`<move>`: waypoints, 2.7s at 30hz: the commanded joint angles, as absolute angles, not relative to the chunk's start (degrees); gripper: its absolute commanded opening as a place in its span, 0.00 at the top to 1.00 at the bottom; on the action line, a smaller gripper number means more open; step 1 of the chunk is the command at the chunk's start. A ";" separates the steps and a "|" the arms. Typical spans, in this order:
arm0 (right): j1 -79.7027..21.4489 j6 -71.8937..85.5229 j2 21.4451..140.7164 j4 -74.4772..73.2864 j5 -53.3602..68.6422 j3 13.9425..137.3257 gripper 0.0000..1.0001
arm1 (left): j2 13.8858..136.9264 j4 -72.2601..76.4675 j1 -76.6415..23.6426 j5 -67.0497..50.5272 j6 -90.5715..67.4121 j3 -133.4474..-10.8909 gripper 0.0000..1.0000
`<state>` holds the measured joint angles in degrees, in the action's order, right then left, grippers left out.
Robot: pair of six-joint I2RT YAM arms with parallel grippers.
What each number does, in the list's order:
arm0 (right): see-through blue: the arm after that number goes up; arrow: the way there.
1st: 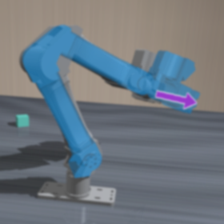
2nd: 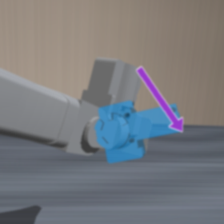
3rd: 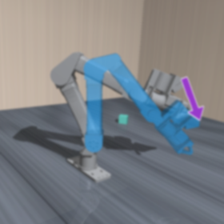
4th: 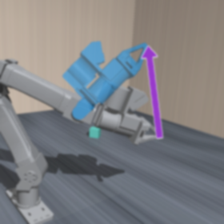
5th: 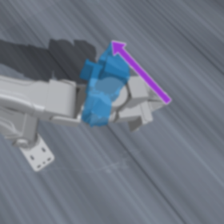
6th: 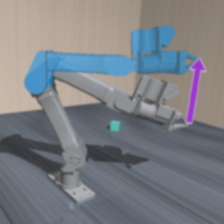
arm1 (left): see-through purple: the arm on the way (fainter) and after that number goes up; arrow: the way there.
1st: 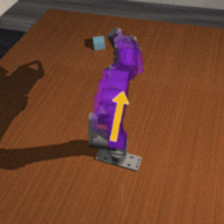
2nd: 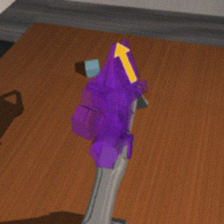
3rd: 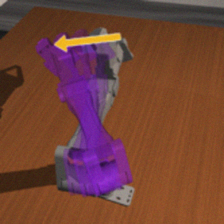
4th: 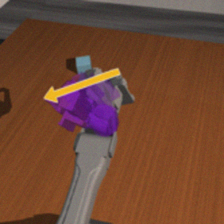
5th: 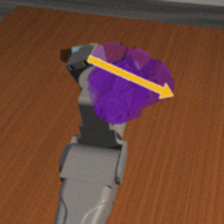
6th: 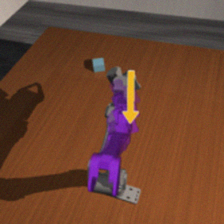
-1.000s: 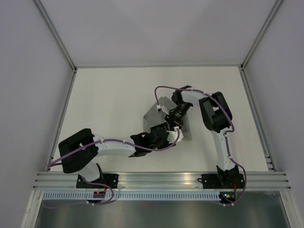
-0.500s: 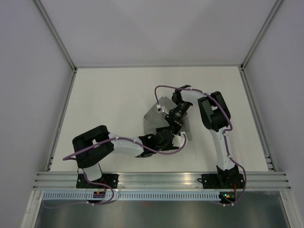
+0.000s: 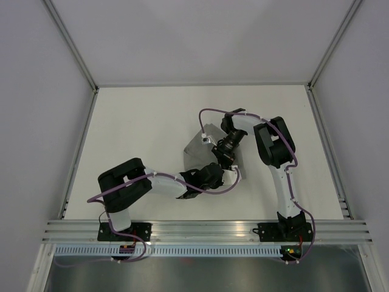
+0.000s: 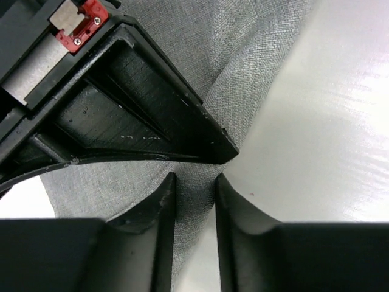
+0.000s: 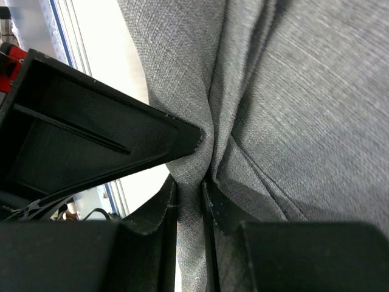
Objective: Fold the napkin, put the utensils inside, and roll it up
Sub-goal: Roll the napkin at the center of the board.
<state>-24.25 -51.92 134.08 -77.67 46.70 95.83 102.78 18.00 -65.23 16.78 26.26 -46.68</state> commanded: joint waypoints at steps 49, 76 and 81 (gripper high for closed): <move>-26.63 -57.39 84.55 -22.50 26.72 45.88 0.30 | 103.36 40.96 -58.10 -5.80 -9.49 -29.44 0.98; -35.15 -55.81 79.19 -27.42 30.41 43.07 0.27 | 104.24 40.96 -55.55 -9.31 -8.09 -30.59 0.98; -36.39 -54.50 77.88 -26.46 31.02 42.02 0.27 | 103.98 41.39 -55.28 -9.76 -7.47 -30.50 0.98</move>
